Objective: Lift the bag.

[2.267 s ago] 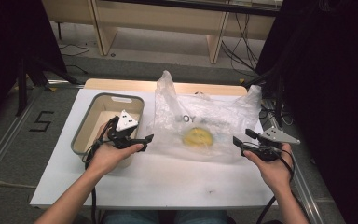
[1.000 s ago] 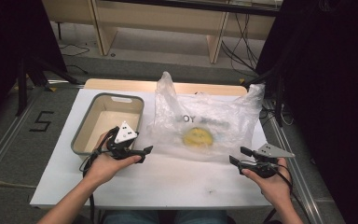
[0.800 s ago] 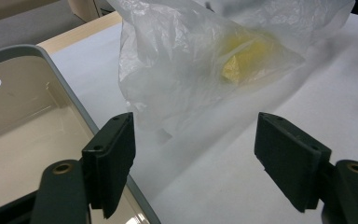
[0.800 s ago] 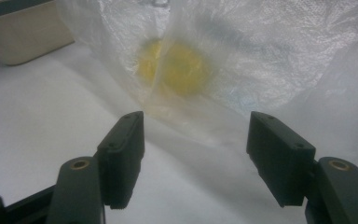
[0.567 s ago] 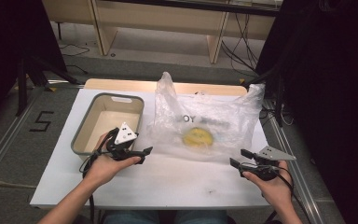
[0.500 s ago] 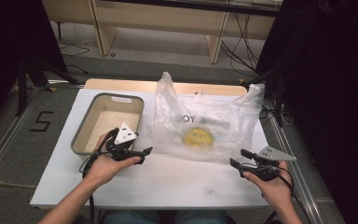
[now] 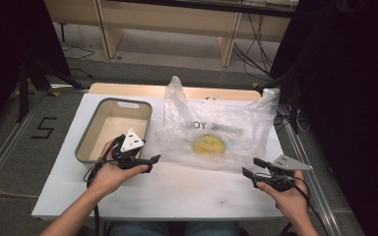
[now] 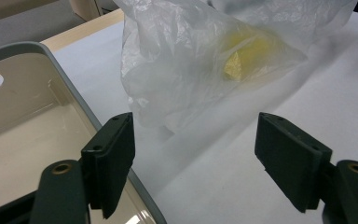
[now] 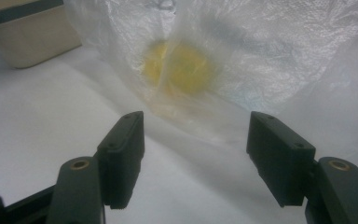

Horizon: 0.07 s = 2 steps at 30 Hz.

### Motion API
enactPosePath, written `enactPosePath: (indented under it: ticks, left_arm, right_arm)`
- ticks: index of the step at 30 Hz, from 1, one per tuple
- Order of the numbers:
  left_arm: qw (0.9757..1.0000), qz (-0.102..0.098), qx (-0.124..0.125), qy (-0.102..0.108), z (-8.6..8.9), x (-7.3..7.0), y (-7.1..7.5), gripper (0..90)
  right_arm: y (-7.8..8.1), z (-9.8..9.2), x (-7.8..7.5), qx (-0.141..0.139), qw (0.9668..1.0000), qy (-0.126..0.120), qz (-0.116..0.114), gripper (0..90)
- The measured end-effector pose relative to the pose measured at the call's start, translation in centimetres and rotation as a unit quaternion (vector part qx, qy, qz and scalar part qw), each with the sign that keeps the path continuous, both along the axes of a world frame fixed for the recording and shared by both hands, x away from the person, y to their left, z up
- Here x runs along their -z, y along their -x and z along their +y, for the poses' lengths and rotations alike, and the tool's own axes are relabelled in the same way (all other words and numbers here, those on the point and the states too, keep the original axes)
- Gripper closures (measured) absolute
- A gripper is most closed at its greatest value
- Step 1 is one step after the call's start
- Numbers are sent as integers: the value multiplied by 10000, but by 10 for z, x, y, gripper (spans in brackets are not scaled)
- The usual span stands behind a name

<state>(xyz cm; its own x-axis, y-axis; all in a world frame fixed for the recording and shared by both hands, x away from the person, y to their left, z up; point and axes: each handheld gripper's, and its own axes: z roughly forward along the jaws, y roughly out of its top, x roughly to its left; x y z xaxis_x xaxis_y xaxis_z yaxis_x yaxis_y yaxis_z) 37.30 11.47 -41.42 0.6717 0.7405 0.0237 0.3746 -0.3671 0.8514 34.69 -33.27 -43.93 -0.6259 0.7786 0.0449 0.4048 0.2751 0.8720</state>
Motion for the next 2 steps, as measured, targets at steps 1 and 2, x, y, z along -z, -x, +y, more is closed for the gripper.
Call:
enactPosePath:
  ticks: [1, 2]
  left_arm:
    - [10000, -5, 14, 10, -1, 0, 0, 284]
    - [10000, -7, 30, -10, -1, 0, 0, 285]
  right_arm:
    - [0, 0, 0, 8, 10000, -2, -7, 379]
    - [0, 0, 0, 9, 10000, -2, -12, 380]
